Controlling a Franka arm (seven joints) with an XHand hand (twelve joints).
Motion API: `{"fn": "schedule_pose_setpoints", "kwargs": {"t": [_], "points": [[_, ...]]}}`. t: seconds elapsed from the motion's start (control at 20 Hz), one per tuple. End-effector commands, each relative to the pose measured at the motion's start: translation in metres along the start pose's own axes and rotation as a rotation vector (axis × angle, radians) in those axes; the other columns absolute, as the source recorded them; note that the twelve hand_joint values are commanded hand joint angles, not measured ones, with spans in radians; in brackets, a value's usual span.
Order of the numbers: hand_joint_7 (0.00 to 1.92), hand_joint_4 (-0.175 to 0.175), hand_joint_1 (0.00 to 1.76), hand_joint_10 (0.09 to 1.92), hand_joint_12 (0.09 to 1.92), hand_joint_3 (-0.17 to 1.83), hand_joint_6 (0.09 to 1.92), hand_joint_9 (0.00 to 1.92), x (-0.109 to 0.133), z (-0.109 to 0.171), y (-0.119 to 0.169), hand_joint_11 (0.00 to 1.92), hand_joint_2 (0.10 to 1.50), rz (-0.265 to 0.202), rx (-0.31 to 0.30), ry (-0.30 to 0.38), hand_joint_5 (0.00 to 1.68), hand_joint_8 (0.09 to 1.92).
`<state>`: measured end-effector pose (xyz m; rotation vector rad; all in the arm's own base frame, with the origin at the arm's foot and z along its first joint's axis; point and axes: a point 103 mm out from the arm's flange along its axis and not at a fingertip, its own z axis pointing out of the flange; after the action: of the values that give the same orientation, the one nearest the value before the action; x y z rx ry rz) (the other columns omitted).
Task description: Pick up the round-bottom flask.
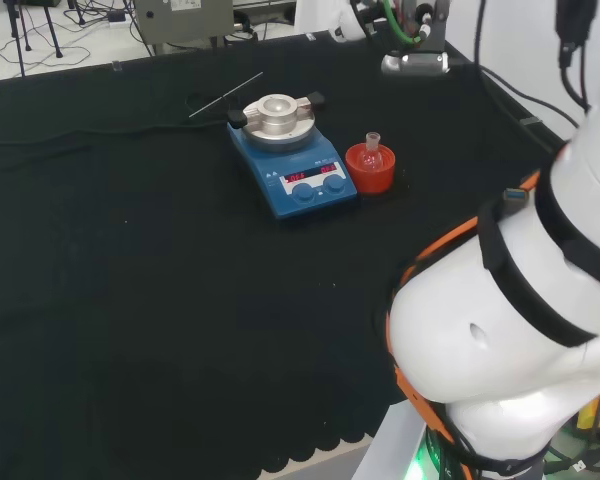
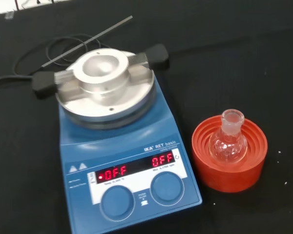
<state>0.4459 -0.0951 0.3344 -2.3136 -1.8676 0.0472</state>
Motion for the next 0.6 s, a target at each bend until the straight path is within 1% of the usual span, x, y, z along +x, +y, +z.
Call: {"fn": "schedule_pose_setpoints", "kwargs": {"t": [0.05,0.3,0.6], "points": [[0.04,-0.037,0.27,0.71,1.03,0.20,0.09,0.12,-0.032,0.027,0.064,0.00,1.27,0.029,-0.016,0.035,0.34,0.50],[0.05,-0.039,0.29,0.72,1.04,0.20,0.09,0.13,-0.046,0.049,0.073,0.00,1.26,0.048,0.001,0.066,0.34,0.51],[0.07,-0.042,0.37,0.73,1.08,0.19,0.09,0.17,-0.058,0.069,0.080,0.00,1.23,0.062,-0.020,0.110,0.37,0.54]]}}
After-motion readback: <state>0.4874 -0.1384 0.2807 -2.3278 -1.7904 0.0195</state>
